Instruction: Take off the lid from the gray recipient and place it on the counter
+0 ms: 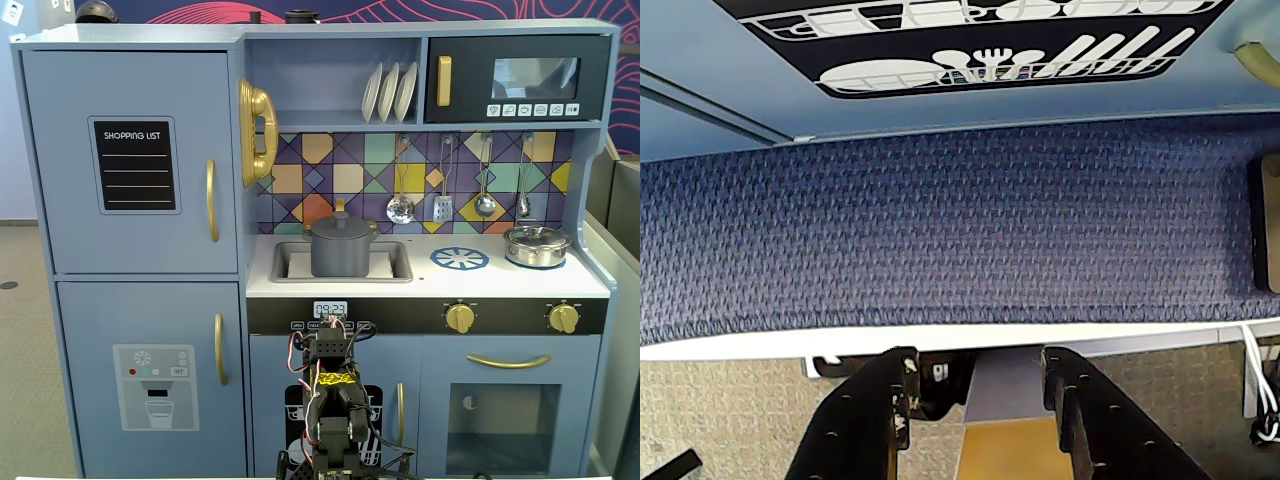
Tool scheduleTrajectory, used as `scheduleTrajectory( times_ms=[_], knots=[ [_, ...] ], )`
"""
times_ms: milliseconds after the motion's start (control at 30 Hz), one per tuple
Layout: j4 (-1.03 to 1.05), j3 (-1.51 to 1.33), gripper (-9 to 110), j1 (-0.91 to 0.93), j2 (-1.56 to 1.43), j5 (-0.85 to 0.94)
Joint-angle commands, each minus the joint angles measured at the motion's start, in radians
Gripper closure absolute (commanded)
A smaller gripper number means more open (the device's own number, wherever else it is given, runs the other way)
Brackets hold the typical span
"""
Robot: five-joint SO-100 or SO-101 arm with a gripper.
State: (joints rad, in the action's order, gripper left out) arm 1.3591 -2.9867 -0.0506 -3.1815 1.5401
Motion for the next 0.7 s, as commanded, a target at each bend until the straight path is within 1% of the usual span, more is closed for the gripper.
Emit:
scheduleTrajectory(
  times_ms=[0, 367, 467, 567, 667],
  knots=[
    [0.172, -0.015, 101, 0.112, 0.002, 0.005],
    [0.17, -0.015, 101, 0.112, 0.002, 0.02],
    [0.094, 0.0, 101, 0.11, 0.003, 0.037],
    [-0.014, 0.121, 101, 0.11, 0.067, 0.021],
    [-0.064, 0.334, 101, 0.106, 0.173, 0.034]
  ],
)
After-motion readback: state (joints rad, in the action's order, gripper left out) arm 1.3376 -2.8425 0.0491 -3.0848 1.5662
